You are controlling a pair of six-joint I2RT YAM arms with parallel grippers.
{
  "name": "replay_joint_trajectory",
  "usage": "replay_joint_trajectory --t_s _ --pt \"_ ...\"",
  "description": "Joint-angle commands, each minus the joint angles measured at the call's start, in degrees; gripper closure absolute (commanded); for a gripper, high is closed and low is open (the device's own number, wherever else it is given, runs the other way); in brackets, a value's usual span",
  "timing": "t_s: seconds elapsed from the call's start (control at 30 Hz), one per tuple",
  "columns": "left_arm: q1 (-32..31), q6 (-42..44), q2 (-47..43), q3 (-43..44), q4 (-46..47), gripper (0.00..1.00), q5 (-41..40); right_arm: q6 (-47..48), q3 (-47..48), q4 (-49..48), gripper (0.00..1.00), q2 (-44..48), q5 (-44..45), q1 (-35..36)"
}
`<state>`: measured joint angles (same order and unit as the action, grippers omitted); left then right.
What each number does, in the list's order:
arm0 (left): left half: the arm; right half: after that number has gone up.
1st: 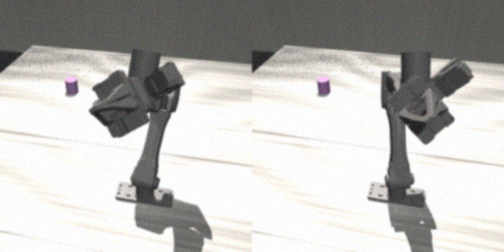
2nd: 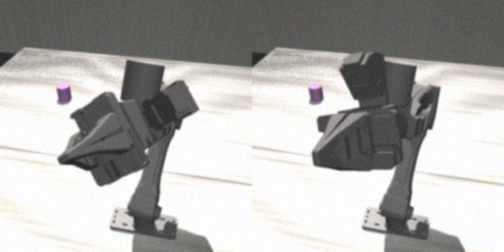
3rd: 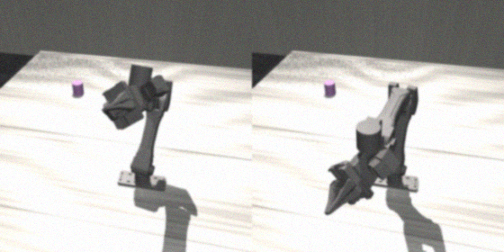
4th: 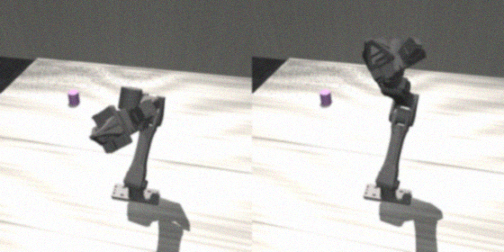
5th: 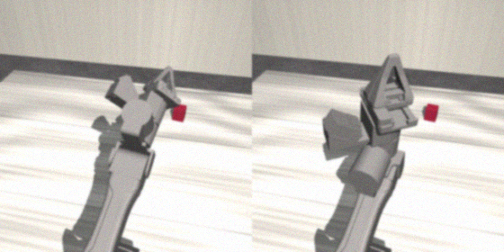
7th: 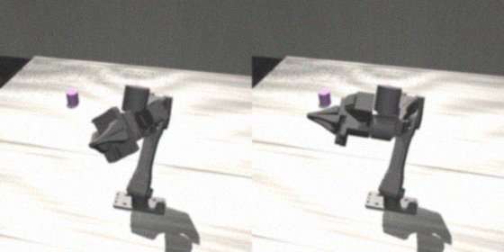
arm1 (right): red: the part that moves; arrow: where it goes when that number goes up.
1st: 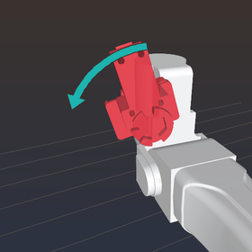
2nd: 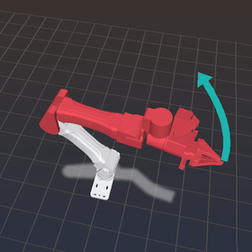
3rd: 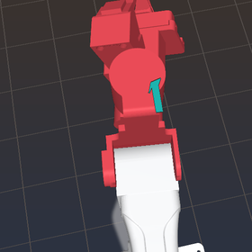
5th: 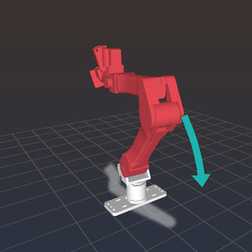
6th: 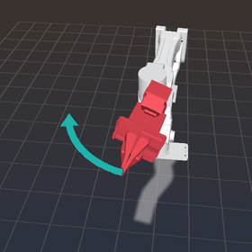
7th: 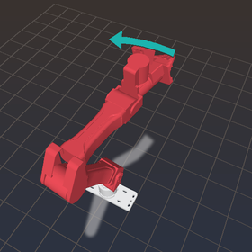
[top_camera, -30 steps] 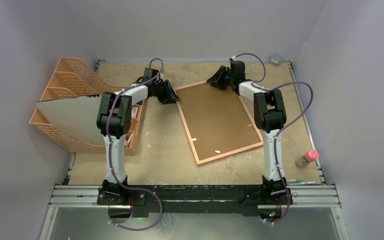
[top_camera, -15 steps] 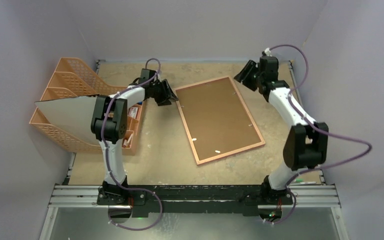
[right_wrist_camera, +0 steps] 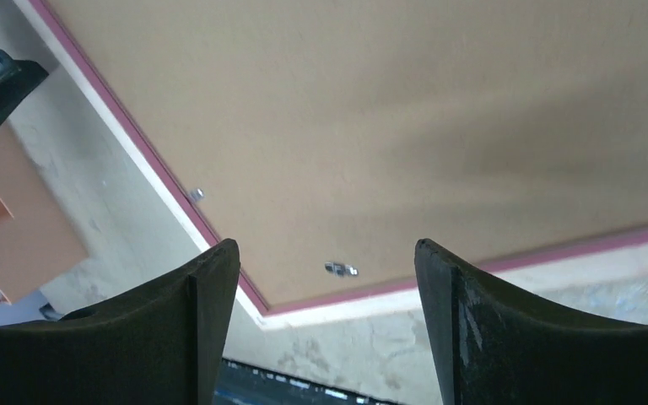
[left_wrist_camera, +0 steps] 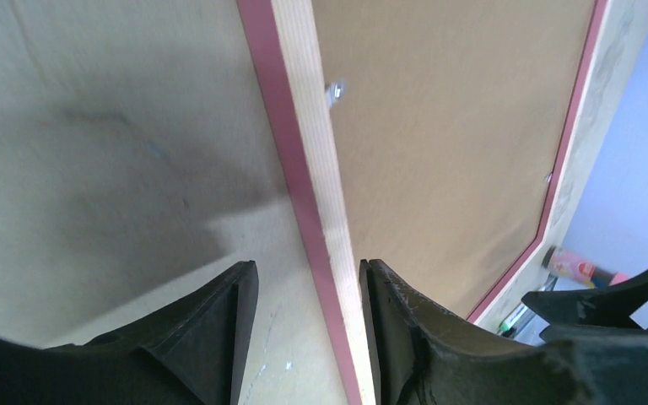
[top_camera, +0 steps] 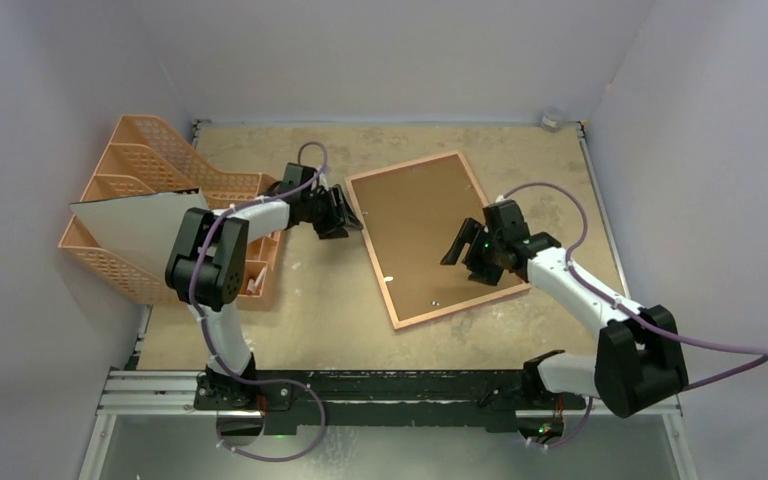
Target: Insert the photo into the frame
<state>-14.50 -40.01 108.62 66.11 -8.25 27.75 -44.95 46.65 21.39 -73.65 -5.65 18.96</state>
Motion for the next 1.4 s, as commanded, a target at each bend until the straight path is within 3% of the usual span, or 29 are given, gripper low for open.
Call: replay_joint_trajectory --t_s 0.0,0.33,0.43,0.77,0.9,1.37 --pt "-1.10 -1.19 -3.41 -4.05 4.33 0.49 0.86 -10.26 -3.76 2.03 0.21 3.29 -1.72 1.78" --pt "-2.15 -0.92 -1.54 -6.10 7.42 0.49 2.94 -28.06 -7.26 7.74 0.23 6.41 0.95 7.71" --pt "-2.18 -1.26 -1.30 -6.16 7.28 0.49 3.02 -33.18 -8.59 10.64 0.27 6.05 -1.03 7.85" --pt "-2.11 -1.74 -2.52 -6.08 4.51 0.49 2.52 -47.52 -9.98 16.25 0.27 10.20 -0.92 8.01" --pt "-2.11 -1.84 -2.54 -6.19 3.88 0.49 2.01 -51.05 -8.93 17.23 0.33 6.94 -0.76 8.17" --pt "-1.51 -3.18 -3.23 -6.38 5.77 0.49 2.86 -53.22 -3.04 11.93 0.34 -8.61 -1.21 10.84"
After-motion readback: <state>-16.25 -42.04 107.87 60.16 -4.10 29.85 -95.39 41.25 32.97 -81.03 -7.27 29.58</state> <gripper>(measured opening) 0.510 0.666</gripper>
